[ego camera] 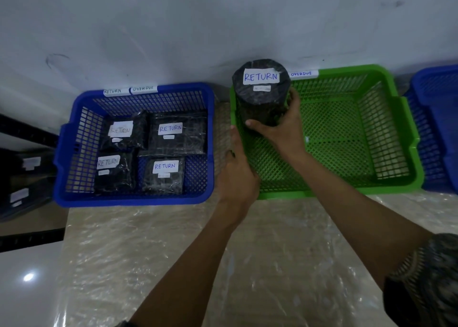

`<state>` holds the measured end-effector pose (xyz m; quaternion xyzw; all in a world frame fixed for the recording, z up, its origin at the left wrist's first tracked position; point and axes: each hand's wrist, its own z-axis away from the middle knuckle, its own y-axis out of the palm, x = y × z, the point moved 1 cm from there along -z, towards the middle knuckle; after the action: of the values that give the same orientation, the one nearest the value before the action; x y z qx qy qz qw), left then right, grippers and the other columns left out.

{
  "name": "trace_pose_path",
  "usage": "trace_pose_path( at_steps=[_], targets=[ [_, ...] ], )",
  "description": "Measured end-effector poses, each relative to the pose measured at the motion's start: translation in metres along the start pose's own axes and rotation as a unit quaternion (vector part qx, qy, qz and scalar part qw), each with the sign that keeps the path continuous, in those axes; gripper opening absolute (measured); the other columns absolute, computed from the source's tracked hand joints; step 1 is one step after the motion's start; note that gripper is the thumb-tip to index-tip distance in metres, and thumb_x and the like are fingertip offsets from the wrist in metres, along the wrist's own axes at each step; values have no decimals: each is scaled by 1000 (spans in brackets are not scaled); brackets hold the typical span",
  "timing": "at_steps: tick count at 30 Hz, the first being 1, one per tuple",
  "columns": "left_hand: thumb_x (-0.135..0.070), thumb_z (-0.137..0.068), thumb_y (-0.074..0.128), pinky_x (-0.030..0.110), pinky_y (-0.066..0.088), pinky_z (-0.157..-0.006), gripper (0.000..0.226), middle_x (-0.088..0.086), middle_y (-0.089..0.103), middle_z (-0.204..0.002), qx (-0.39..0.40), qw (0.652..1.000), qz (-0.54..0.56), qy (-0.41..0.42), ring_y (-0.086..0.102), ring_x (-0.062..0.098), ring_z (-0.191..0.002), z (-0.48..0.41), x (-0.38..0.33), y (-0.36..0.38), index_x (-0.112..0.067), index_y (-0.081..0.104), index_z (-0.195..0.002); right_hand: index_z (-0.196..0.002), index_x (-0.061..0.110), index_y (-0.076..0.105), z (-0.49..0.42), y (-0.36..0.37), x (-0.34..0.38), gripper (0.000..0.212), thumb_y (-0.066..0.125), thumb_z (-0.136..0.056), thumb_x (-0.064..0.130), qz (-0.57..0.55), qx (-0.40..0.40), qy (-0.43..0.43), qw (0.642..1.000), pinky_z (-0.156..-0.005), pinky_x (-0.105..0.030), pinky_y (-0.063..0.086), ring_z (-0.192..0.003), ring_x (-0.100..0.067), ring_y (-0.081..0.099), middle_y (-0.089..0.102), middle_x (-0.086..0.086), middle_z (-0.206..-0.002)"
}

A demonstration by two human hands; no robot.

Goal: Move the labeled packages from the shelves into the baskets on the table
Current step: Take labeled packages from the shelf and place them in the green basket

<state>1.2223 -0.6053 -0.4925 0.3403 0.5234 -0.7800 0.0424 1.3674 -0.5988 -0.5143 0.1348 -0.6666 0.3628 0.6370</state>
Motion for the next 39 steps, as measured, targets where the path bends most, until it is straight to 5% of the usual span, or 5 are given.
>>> trace_pose_path(
  at_steps=[6,11,19,27,39],
  targets=[
    [-7,-86,55,45,51,-77,98,21,46,-132,18,1000,-4,16,56,35,-101,2,-1,-2,-21,-17,-150,-145,10,22,19,-18,14,108,88,-61,29,-1,19,24,1000,-108,-31,34,-134,-20,34,36,-11,-147],
    [-15,-83,61,47,46,-95,74,16,36,-141,-16,997,57,46,43,32,-123,21,-2,-12,-14,24,-147,-129,13,42,60,-39,37,67,80,-74,20,23,20,12,999,-84,-23,41,-102,-9,54,56,6,-107],
    [-18,-89,63,25,49,-76,23,-3,65,-102,8,983,145,114,61,7,-80,110,14,-61,-13,65,-111,-99,15,55,160,-65,74,28,74,-79,12,25,94,-47,994,-68,-16,47,-69,-6,57,61,-1,-82],
    [-21,-86,68,4,42,-62,15,-13,64,-82,-65,978,158,121,58,-9,-66,243,65,-110,-19,68,-101,-101,16,63,304,-72,104,30,77,-77,26,112,166,-148,968,-67,-4,40,-91,-9,59,64,6,-99],
    [-27,-87,67,9,45,-62,10,-12,67,-81,-103,981,145,73,59,0,-71,427,175,-222,-17,68,-89,-102,26,57,498,-11,168,36,77,-74,33,137,263,-242,924,-72,-3,39,-93,-7,59,63,7,-101]
  ],
)
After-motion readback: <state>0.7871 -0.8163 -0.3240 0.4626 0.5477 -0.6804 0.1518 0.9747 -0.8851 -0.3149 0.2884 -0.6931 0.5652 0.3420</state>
